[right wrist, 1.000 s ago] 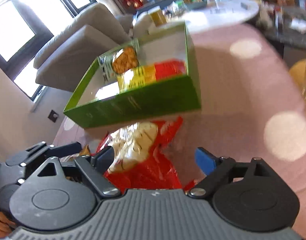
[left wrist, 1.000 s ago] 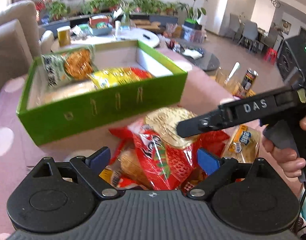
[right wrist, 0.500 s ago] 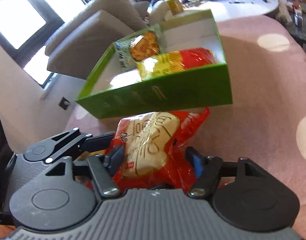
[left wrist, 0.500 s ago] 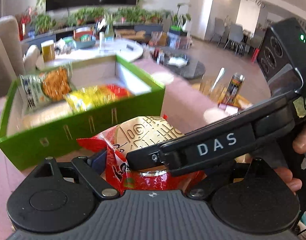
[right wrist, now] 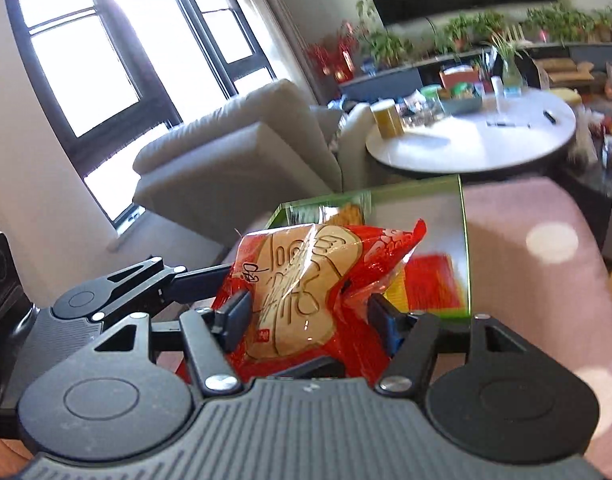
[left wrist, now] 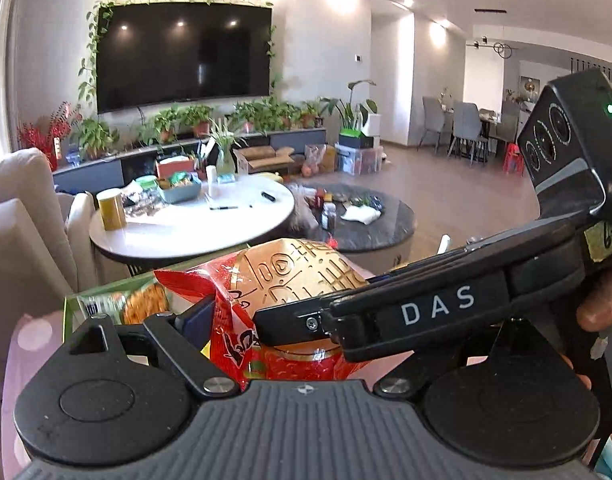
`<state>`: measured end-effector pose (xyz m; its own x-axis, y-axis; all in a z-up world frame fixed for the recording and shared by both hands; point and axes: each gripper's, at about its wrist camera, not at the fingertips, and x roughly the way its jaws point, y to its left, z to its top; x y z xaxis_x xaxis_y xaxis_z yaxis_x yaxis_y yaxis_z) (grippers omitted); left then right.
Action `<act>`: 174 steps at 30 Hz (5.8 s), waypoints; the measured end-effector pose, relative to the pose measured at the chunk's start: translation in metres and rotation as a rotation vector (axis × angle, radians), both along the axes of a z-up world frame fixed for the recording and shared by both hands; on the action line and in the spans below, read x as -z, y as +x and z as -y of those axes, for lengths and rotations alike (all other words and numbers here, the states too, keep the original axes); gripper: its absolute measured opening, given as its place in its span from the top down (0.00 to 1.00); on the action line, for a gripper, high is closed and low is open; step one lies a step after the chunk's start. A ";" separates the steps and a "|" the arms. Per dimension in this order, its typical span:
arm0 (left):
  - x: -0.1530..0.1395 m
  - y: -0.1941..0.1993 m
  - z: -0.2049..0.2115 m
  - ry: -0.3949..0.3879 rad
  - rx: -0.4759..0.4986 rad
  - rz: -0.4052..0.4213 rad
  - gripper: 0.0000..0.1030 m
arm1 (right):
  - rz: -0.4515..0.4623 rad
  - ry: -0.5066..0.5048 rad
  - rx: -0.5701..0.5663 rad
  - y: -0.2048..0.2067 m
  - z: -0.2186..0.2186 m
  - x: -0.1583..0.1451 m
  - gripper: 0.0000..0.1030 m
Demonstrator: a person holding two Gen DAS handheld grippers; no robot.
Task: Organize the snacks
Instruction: 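Lift the red cookie bag with the right gripper and carry it over the box, then lower the red cookie bag into the green box and open the right gripper, then grasp the red-and-silver snack packet on the table with the right gripper, then carry the red-and-silver packet over the green box with the right gripper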
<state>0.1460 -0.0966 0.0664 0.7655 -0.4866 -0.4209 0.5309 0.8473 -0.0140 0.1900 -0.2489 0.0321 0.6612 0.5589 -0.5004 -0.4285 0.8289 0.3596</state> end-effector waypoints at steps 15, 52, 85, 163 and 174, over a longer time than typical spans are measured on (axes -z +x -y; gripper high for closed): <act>0.027 0.091 0.011 0.058 -0.030 -0.040 0.13 | -0.072 0.055 0.015 0.089 0.003 0.027 0.38; 0.042 0.059 -0.053 -0.010 -0.205 -0.106 0.10 | 0.092 -0.039 0.119 0.044 0.035 0.027 0.37; 0.063 -0.082 -0.072 -0.096 -0.243 -0.176 0.10 | 0.085 -0.123 0.043 -0.064 0.018 0.062 0.37; 0.024 -0.070 -0.038 0.083 -0.128 -0.100 0.53 | 0.023 0.028 0.033 -0.060 -0.025 0.023 0.47; 0.010 -0.032 -0.063 0.086 -0.179 -0.062 0.53 | 0.041 0.063 0.014 -0.023 -0.052 0.009 0.47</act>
